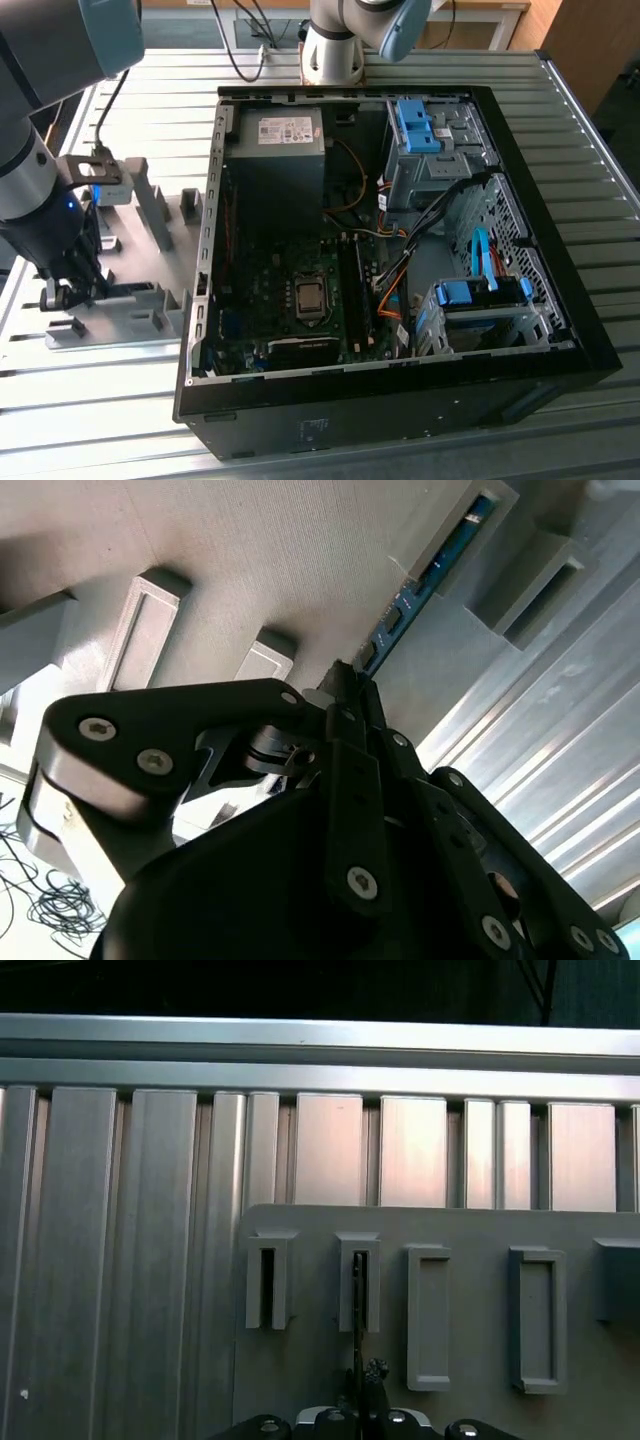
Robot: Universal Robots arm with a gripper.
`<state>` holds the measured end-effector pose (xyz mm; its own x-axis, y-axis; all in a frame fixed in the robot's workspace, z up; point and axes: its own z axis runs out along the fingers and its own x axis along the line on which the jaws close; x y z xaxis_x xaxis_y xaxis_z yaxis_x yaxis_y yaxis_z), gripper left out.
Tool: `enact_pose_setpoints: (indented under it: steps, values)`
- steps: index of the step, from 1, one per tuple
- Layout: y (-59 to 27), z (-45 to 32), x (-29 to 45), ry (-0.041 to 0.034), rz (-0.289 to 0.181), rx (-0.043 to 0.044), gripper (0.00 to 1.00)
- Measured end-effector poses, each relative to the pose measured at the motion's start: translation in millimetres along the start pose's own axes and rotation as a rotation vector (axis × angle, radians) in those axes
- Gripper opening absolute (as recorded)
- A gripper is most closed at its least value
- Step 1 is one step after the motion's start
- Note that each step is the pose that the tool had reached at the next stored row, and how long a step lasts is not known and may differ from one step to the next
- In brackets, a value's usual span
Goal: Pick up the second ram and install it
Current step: 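Pick up the second ram and move it above second insertion slot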
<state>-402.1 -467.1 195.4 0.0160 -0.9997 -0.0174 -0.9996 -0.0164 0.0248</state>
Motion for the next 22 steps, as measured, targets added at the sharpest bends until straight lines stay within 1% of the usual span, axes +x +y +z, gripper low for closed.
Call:
enact_pose_setpoints:
  steps: [12, 22]
  values:
    - [0.5, -20.1, -0.3, 0.0002, 0.0, -0.0002, 0.14]
    - [0.6, -21.8, -0.4, 0.0002, 0.0, -0.0003, 0.14]
